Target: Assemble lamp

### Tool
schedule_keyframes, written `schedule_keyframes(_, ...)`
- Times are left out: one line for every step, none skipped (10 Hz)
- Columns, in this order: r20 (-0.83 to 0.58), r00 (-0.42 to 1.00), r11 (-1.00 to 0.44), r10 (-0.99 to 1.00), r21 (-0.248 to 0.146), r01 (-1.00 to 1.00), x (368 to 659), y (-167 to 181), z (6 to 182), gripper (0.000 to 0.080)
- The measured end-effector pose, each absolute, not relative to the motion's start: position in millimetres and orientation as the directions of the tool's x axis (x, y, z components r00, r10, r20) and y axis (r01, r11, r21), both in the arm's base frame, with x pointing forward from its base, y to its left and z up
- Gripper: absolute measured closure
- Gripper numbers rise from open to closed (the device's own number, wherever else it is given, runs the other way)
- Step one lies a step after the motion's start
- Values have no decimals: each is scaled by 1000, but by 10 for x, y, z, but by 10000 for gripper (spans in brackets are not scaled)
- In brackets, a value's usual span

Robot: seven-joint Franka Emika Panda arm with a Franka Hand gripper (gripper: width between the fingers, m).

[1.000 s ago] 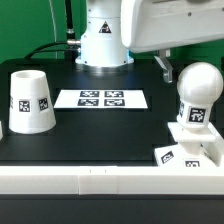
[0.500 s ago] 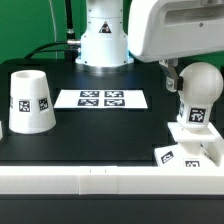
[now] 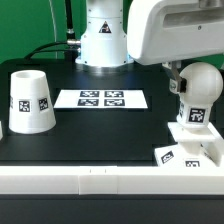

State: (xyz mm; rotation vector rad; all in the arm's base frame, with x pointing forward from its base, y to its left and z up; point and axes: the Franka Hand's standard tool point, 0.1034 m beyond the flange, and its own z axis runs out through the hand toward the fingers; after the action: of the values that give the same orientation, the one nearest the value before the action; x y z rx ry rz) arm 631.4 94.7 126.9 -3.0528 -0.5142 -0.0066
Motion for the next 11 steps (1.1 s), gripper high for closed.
schedule_keyframes(12,945,-944,327,-44,327,6313,947,1269,225)
schedule_keyframes(12,947,-946,321,-45,321,6313,948,1269,225)
schedule_keyframes(11,953,-952,302,-45,302,6313,950,1269,225)
schedule_keyframes(11,963,-961,270,-59,270,6314,947,1272,225)
schedule_keyframes(10,989,-985,145,-95,145,6327,923,1279,225)
schedule_keyframes(10,1000,-993,-15,-115,-14,6341,895,1277,224)
schedule_keyframes(12,994,-987,-106,-122,-104,6346,871,1268,223)
schedule_keyframes(1,973,-964,-233,-130,-231,6346,862,1271,223)
schedule_keyframes(-11,947,-939,-321,-128,-320,6345,857,1268,223)
schedule_keyframes(-12,943,-935,-333,-127,-332,6345,860,1268,223)
schedule_keyframes(-23,914,-906,-405,-127,-405,6345,857,1268,223)
